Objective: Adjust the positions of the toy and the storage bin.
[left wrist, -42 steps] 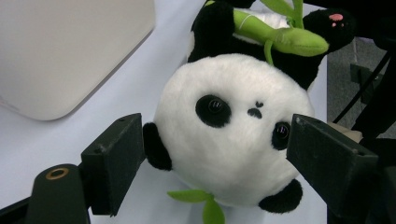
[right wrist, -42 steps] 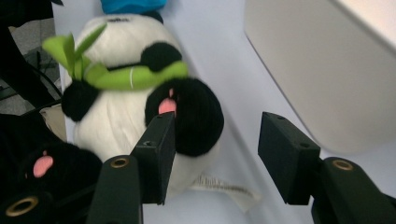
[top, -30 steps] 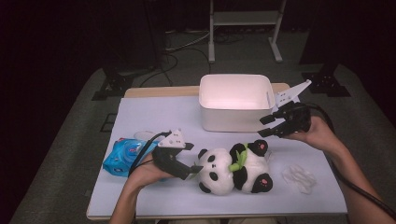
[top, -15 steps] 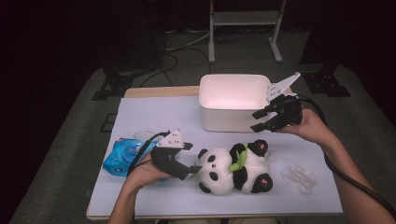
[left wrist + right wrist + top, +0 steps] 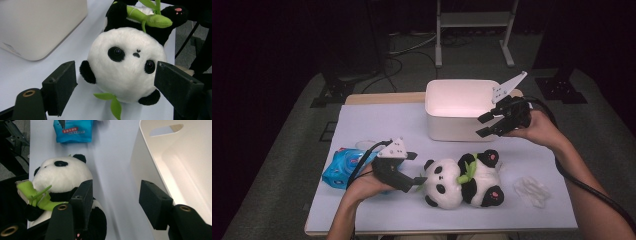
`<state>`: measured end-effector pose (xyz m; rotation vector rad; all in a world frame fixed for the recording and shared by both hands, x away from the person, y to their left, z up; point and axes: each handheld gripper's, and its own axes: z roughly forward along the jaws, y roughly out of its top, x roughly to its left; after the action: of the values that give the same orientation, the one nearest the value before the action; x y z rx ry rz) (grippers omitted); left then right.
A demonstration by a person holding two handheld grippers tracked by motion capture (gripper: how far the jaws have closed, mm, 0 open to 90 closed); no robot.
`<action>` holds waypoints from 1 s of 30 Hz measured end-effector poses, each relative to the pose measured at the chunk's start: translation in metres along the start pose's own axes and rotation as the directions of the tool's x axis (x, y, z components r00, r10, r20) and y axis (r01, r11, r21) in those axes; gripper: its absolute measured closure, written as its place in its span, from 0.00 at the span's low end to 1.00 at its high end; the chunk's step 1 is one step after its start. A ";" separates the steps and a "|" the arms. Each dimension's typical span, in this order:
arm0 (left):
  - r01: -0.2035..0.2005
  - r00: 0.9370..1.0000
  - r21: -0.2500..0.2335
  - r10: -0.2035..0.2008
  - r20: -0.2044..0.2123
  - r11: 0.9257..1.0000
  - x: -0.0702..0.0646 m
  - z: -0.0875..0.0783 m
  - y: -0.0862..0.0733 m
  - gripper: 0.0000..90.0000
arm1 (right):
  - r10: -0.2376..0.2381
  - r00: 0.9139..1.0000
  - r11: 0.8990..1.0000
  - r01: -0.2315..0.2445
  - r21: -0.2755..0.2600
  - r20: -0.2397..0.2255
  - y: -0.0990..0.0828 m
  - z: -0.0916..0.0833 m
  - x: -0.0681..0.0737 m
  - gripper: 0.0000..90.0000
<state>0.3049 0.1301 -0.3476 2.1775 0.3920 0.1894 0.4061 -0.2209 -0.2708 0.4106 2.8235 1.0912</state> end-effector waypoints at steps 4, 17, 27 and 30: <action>0.004 1.000 -0.002 -0.004 -0.003 1.000 0.001 -0.001 -0.001 0.19 | -0.010 1.000 1.000 0.010 0.015 -0.007 0.007 0.002 -0.004 0.49; 0.020 1.000 0.004 -0.020 -0.007 1.000 0.004 -0.001 -0.005 0.19 | -0.054 0.998 0.996 0.055 0.065 -0.022 0.025 0.012 -0.019 0.50; 0.030 0.999 0.004 -0.030 -0.013 1.000 0.006 -0.001 -0.006 0.17 | -0.073 0.997 0.993 0.074 0.095 -0.014 0.031 0.022 -0.030 0.51; 0.035 0.999 -0.001 -0.035 -0.014 0.999 0.007 -0.002 -0.006 0.17 | -0.070 0.998 0.992 0.071 0.102 -0.008 0.030 0.026 -0.035 0.51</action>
<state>0.3093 0.1375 -0.3514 2.1678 0.4372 0.1854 0.4505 -0.1925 -0.2705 0.3142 2.8822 0.9382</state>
